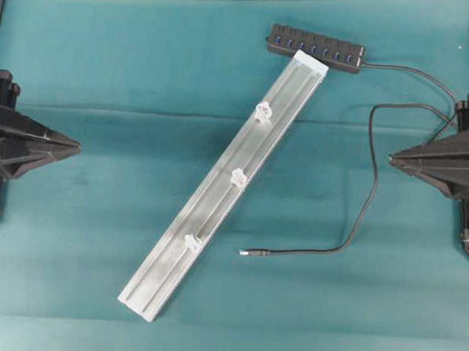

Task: Pass the USB cable through three rings with both arms.
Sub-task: 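Move the right gripper down toward the black USB cable near the rail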

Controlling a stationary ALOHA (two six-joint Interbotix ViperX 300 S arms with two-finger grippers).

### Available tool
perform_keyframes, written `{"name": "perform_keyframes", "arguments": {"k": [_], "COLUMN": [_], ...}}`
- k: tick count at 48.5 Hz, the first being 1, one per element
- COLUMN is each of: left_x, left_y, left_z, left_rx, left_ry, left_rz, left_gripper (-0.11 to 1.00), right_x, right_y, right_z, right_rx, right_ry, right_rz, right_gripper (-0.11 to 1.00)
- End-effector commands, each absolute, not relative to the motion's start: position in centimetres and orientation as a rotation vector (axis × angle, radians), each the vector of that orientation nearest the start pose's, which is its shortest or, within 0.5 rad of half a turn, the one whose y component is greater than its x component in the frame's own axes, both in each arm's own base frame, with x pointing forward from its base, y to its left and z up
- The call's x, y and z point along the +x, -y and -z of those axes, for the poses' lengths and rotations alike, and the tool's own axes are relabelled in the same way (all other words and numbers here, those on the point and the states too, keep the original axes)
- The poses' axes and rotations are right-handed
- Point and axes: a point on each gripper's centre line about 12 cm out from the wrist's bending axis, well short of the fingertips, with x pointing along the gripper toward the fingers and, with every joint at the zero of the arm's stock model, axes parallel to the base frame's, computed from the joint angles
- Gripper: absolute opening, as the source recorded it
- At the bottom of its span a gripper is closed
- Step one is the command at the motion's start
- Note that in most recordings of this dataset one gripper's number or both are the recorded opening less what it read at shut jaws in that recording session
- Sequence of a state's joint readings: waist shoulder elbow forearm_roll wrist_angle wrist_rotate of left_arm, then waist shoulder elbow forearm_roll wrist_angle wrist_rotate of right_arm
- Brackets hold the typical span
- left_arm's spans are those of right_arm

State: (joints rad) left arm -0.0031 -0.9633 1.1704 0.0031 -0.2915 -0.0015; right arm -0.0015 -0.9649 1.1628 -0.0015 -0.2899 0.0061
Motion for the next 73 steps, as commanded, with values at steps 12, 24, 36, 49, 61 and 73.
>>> {"name": "perform_keyframes", "arguments": {"k": [12,24,36,49,61,73], "left_x": [21.4,22.7,23.1,22.7,22.7,22.7], "left_y": [0.2,0.7,0.6,-0.1,-0.3,-0.4], "left_z": [-32.8,-32.6,-31.9,-31.7,-31.8,-32.1], "left_rx": [0.003,0.005,0.005,0.006,0.007,0.008], "left_ry": [0.063,-0.023,-0.066,-0.095,-0.087,-0.072], "left_rz": [0.013,0.033,0.028,-0.005,-0.011,-0.018], "left_gripper": [-0.01,-0.01,-0.01,-0.01,-0.01,-0.01], "right_x": [22.1,24.9,27.9,31.2,33.2,34.5], "right_y": [0.6,0.0,-1.3,-2.8,-3.2,-3.4], "right_z": [-28.6,-27.5,-26.2,-23.8,-20.9,-19.8], "right_rx": [0.242,0.315,0.298,0.228,0.081,0.051], "right_ry": [-0.116,-0.399,-0.640,-0.934,-1.162,-1.208], "right_rz": [0.049,0.052,0.026,0.005,0.016,0.020], "right_gripper": [0.02,0.02,0.02,0.02,0.02,0.02]}}
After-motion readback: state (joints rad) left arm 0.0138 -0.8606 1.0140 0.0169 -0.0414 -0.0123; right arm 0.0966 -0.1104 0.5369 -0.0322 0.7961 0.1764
